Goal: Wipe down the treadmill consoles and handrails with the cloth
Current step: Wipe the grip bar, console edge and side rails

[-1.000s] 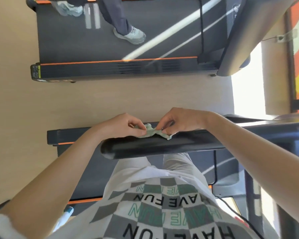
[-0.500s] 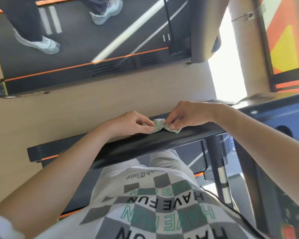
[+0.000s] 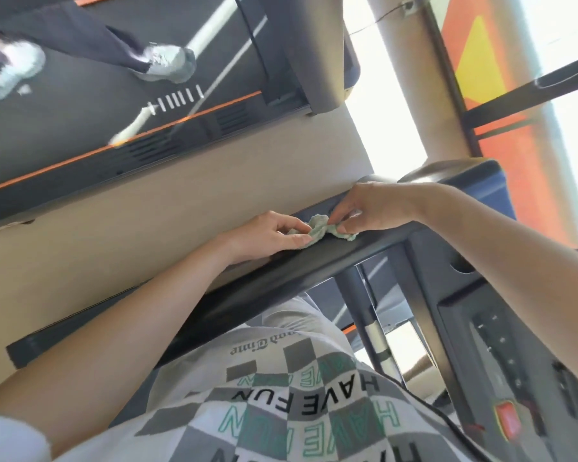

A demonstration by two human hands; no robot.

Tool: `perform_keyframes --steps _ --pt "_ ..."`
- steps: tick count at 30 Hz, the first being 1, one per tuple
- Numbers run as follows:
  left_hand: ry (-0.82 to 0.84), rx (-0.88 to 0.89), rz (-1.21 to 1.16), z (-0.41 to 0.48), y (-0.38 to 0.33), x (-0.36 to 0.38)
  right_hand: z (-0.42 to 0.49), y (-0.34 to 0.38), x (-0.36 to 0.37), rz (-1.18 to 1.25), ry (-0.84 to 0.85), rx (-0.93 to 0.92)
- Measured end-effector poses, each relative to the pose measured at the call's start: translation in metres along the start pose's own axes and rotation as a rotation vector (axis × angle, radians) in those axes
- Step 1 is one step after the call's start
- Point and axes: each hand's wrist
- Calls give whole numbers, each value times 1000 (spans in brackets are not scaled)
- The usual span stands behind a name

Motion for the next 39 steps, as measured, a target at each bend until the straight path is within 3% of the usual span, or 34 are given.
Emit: perform_keyframes --steps 5,10,21,27,32,39 --pt "22 27 22 43 -18 13 -18 -42 -18 -15 50 41" --pt "46 50 37 82 -49 28 -36 -82 -26 -14 -13 118" --pt "53 137 72 136 -118 64 -71 -151 5 -8 -363 258" --pt "-38 209 187 130 -131 72 -75 -148 45 -62 -807 156" --pt "-156 255 272 82 -108 65 -68 -107 93 69 -1064 147" --pt "-301 313 388 10 -68 62 -41 -38 163 49 -1382 123"
Point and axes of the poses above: each hand's wrist, its own z-axis towards the middle knuckle, its own x-axis out of the palm, y = z × x, and after that the axes turned 3 degrees about -z, right-handed
